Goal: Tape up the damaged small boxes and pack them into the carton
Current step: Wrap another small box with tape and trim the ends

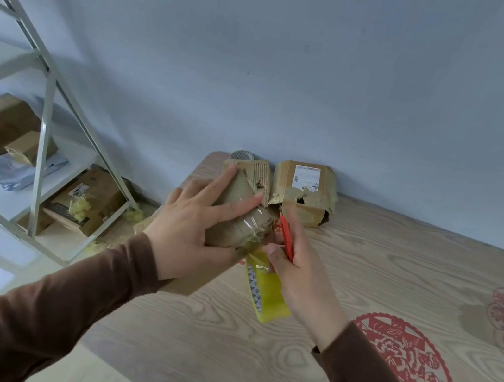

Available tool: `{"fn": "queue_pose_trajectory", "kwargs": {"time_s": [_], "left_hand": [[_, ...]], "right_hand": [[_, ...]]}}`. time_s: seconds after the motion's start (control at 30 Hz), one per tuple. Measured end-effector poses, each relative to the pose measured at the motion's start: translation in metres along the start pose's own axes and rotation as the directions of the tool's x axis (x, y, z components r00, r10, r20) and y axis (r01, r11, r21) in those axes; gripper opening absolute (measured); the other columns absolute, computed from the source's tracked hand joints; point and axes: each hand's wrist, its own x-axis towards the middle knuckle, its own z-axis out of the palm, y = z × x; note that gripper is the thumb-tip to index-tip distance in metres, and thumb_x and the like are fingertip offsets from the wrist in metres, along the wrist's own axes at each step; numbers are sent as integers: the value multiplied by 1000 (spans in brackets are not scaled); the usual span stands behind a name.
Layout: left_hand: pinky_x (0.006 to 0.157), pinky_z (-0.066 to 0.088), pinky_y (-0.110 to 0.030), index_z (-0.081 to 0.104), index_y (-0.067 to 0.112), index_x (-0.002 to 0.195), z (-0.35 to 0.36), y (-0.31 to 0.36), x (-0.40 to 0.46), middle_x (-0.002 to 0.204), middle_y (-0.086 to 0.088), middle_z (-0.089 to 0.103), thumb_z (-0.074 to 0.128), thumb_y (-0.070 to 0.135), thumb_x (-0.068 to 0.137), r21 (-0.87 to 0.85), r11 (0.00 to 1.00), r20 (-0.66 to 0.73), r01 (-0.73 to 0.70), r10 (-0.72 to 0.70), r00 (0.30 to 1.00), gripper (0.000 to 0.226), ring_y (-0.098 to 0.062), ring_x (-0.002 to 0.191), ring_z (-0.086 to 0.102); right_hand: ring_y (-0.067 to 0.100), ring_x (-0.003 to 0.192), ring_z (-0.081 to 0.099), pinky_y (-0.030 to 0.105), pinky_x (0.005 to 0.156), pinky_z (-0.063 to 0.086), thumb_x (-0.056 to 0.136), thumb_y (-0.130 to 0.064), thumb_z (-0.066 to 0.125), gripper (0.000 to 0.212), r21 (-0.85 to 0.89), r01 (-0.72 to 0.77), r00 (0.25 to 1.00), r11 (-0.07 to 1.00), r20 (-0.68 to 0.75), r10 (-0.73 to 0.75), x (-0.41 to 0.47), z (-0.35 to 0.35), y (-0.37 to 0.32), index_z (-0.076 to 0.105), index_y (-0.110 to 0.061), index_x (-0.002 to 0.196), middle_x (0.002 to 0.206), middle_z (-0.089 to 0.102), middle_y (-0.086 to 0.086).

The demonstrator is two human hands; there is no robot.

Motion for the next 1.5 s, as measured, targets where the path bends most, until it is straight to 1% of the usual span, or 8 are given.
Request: {"fn": "queue_pose_trajectory", "kwargs": {"time_s": [0.17,0.3,0.53,0.73,0.83,1.1,1.27,1.5], "left_hand": [[119,21,-48,19,83,130,30,-4,1,160,25,1,65,58,66,-278,947,286,160,-77,955,83,-18,138,26],[123,19,-46,36,78,129,57,-12,1,167,16,6,74,54,59,-549,774,399,315,-89,913,84,-19,151,17],[98,53,-42,51,47,142,102,-43,13,147,7,54,81,27,65,-819,225,545,528,15,838,85,-31,122,61],[86,57,-36,46,37,145,173,-43,18,135,-5,64,65,10,77,-732,52,681,679,62,729,76,-31,110,67],[93,54,-36,50,43,139,200,-46,30,143,-5,58,68,16,77,-711,132,699,691,28,714,71,-28,117,62],[118,24,-33,40,32,152,214,-45,49,160,2,35,64,29,98,-313,913,518,262,-67,853,59,-25,146,33],[122,25,-37,46,21,150,239,-23,10,157,-2,42,50,2,95,-209,976,203,-63,106,973,58,-27,144,39],[126,-6,-35,-6,19,161,253,-21,-14,167,1,-15,35,94,74,63,983,301,-175,148,942,122,-11,153,-17]], "right_hand": [[15,113,60,31,97,50,104,-21,53,46,-34,-110,990,993,-89,107,-8,-3,26,40,-38,145,125,57,-4],[7,122,59,34,113,41,103,-16,54,34,341,-269,940,901,-110,322,-23,-24,49,57,-36,131,126,64,-13],[-1,143,36,33,120,25,102,-35,48,50,189,-218,971,958,137,194,-67,-57,64,40,-42,150,150,46,-23],[-12,145,21,23,120,20,101,-42,46,57,51,-186,973,981,148,177,-75,-55,89,25,-48,154,155,27,-37],[-8,142,33,20,118,28,103,-36,52,56,-18,-232,955,972,188,231,-72,-49,109,31,-40,154,154,39,-27],[6,130,53,33,116,37,104,-27,53,50,-89,-290,956,953,16,293,-55,-16,129,41,-26,153,142,58,-7],[0,129,50,24,111,38,105,-36,47,49,-103,-232,972,967,-5,233,-51,-4,127,39,-27,153,142,55,-11],[2,106,59,22,91,42,104,-35,47,17,-143,-281,953,949,71,293,-78,-12,147,54,-31,120,113,65,-8]]}}
